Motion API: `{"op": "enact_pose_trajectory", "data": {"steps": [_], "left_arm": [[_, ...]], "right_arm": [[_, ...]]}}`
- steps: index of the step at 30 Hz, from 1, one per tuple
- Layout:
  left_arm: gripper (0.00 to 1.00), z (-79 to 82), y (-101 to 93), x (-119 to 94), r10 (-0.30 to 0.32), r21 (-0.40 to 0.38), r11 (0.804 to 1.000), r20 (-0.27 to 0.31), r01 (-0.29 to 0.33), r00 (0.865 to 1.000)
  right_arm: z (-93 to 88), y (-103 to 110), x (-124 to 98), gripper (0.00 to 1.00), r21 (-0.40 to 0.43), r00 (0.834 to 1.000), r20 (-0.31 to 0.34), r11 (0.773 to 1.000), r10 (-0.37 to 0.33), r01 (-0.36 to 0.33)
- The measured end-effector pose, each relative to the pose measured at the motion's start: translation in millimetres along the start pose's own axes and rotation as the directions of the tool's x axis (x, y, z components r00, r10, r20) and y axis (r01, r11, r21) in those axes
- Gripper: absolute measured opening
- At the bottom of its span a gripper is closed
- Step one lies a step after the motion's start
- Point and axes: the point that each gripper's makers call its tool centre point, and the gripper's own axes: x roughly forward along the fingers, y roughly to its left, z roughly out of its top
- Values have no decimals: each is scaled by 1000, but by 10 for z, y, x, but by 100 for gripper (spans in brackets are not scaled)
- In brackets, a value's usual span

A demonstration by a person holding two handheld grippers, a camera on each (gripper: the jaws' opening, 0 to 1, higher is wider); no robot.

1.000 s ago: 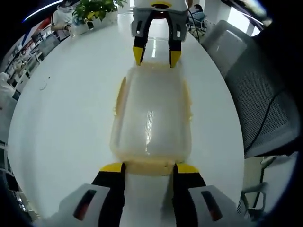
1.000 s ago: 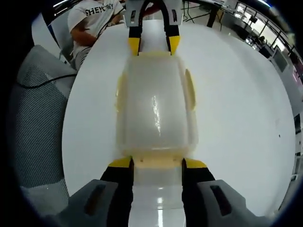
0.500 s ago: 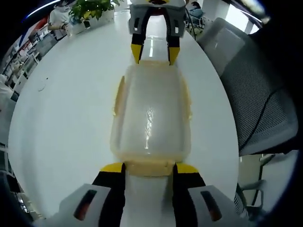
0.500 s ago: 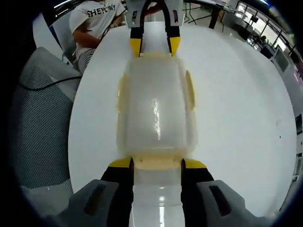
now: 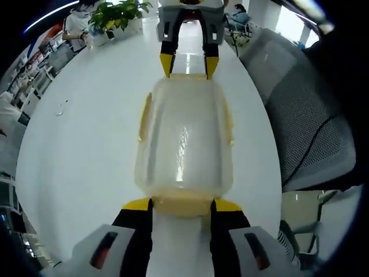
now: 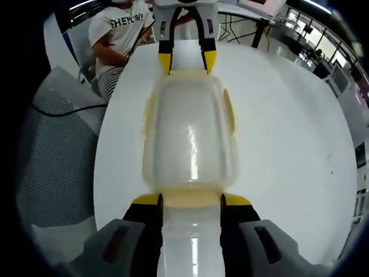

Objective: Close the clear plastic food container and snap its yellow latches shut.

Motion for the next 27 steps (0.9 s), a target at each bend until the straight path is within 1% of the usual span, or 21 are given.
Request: {"op": "enact_pose_trajectory", "data": {"steps": [4,10,15,21,24,27], "left_arm": [[33,14,13,-53,-7,-9,1000,4,7,1000],[33,55,73,-167,9,1,1000,9,-9,1000],[33,105,80,-211,16,10,1000,24,-16,1000],[33,139,40,-200,13,18,1000,17,-13,1000],[33,189,42,-191,29,20,999,9,-29,1000],[33,233,29,-191,29,13,999,3,-29,1000]], "right_arm": [[52,-29,-90,36,2,1000,12,1000,3,-3],[109,-53,-156,35,-2,1000,12,1000,-8,8],[90,-45,-200,35,-5,1000,2,1000,-24,24],[61,-13,-214,35,-7,1000,-3,1000,-26,26],[13,-36,-227,35,-18,999,-9,999,-31,31],[-26,-39,-242,35,-22,1000,-8,999,-26,26]]}}
